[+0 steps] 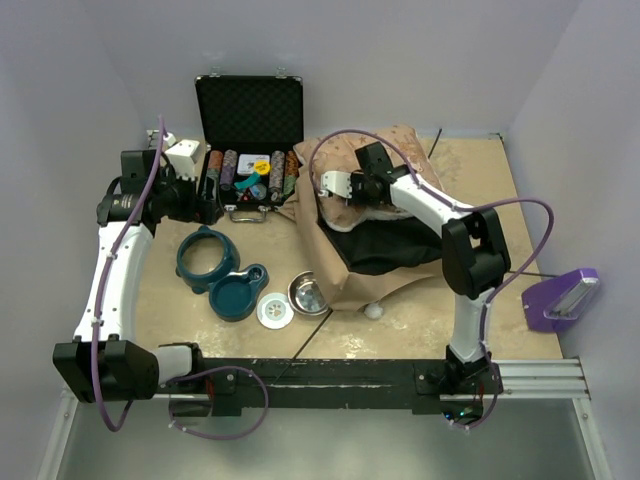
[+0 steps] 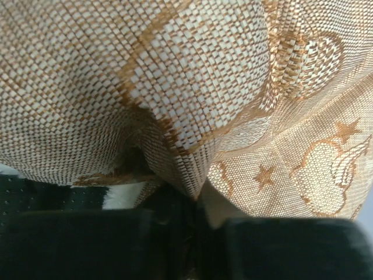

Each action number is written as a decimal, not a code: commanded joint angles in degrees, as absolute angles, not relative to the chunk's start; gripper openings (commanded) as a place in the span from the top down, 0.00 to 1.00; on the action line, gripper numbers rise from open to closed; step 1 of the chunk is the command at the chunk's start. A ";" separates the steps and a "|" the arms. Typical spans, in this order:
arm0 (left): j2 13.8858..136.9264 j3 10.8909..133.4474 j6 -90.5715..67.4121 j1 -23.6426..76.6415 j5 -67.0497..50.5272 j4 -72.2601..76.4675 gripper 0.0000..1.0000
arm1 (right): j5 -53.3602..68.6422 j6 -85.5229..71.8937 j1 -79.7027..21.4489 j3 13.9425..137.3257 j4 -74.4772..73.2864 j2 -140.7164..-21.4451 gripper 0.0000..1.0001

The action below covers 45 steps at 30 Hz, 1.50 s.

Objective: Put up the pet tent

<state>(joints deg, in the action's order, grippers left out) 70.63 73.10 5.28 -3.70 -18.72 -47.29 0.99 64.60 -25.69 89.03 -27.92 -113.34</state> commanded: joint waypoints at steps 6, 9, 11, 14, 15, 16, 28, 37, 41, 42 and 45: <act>71.28 75.58 6.42 -4.04 -21.71 -44.56 0.00 | 0.18 48.45 -22.50 95.88 -23.04 -101.97 1.00; 71.72 76.46 6.42 -4.04 -21.97 -44.39 0.00 | -2.54 43.78 -20.31 96.15 -18.56 -96.08 1.00; 71.89 76.82 6.24 -3.96 -22.41 -44.03 0.00 | -4.38 41.85 -18.47 96.50 -16.36 -92.04 1.00; 72.07 77.17 6.15 -4.04 -23.11 -43.68 0.00 | -6.93 40.26 -15.22 97.55 -13.89 -87.99 1.00; 72.07 77.17 6.15 -3.96 -23.20 -43.68 0.00 | -8.42 40.34 -14.25 97.73 -13.10 -86.85 1.00; 72.24 77.25 5.89 -3.96 -23.29 -43.51 0.00 | -9.66 41.12 -13.37 97.56 -12.23 -85.88 1.00; 73.21 77.34 4.75 -4.04 -23.03 -42.28 0.00 | -22.85 55.19 -2.64 85.52 2.37 -90.33 1.00; 73.04 78.48 5.62 -4.04 -21.27 -43.68 0.00 | -21.36 49.93 -0.35 86.83 -6.94 -107.74 1.00; 72.34 77.61 6.06 -3.96 -21.18 -43.94 0.00 | -18.64 47.38 -0.18 87.54 -10.89 -110.83 0.99; 72.25 77.43 6.15 -3.96 -21.09 -43.95 0.00 | -16.89 46.76 -0.18 88.24 -13.77 -110.74 0.93; 71.98 77.08 6.33 -3.96 -21.01 -43.95 0.00 | -10.65 44.48 -0.26 91.04 -20.72 -108.82 0.39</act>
<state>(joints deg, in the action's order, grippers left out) 73.38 75.90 5.58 -3.70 -21.23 -44.66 -17.19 48.27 -0.56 85.27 -14.55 -114.74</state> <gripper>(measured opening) 0.995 0.239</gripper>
